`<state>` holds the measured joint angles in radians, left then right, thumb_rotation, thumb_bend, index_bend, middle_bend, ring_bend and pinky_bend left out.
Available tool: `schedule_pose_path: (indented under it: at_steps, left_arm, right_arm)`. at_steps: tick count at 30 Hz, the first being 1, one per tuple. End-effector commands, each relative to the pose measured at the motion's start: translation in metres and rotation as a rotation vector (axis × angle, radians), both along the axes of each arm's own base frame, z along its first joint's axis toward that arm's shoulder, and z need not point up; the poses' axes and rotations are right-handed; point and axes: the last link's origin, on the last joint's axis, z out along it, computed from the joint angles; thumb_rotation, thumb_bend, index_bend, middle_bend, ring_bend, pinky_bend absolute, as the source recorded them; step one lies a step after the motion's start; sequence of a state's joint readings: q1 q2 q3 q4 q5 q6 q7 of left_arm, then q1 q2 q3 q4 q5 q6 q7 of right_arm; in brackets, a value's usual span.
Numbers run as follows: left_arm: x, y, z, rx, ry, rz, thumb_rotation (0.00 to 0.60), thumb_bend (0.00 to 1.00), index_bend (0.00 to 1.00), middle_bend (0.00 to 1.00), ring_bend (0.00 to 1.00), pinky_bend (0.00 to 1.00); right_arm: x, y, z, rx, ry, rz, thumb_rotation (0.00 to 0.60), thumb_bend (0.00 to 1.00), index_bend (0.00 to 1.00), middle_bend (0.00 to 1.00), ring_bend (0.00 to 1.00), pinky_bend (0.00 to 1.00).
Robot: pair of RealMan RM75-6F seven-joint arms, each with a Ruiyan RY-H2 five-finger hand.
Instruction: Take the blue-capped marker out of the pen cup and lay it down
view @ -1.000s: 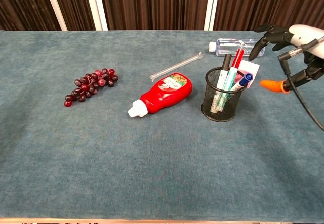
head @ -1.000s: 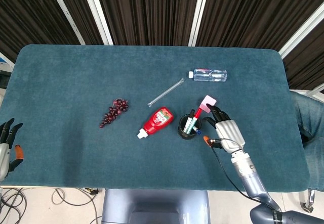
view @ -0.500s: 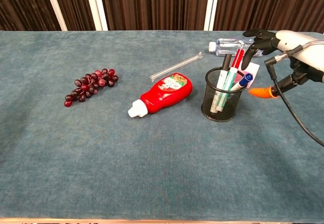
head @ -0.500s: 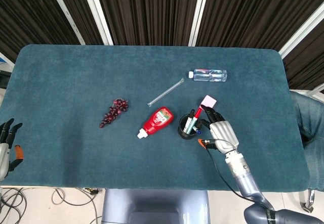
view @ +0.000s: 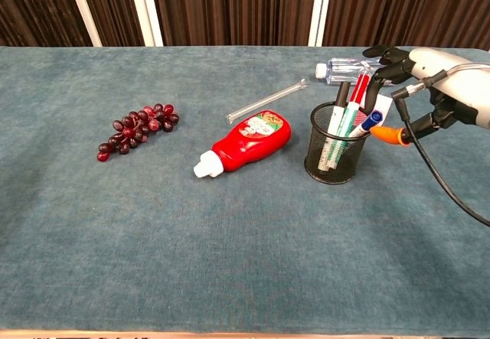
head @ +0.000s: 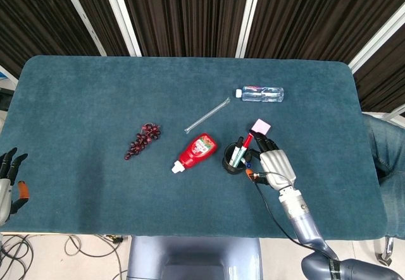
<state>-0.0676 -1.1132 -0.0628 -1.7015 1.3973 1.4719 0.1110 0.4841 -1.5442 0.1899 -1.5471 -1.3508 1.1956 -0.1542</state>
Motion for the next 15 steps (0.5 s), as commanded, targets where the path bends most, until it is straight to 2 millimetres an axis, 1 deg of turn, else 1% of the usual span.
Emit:
schedule_pose_path:
  at_steps: [1, 6, 15]
  left_arm:
    - [-0.0001, 0.0000, 0.0002, 0.001, 0.000, 0.000, 0.600, 0.71, 0.11, 0.00, 0.00, 0.08]
    - [-0.0005, 0.0001, -0.0001, -0.002, 0.005, 0.003, 0.600, 0.71, 0.11, 0.00, 0.00, 0.08]
    - [-0.0005, 0.0004, 0.0001, 0.002, 0.009, 0.001, 0.600, 0.71, 0.11, 0.00, 0.00, 0.08]
  right_arm:
    - [0.0000, -0.0008, -0.0003, 0.002, -0.001, -0.002, 0.600, 0.43, 0.53, 0.00, 0.08, 0.17]
    - [-0.0012, -0.0024, -0.0009, 0.002, 0.007, -0.007, 0.600, 0.45, 0.54, 0.00, 0.08, 0.17]
    - [-0.0058, -0.0032, -0.0022, 0.004, 0.009, -0.021, 0.600, 0.45, 0.54, 0.00, 0.08, 0.17]
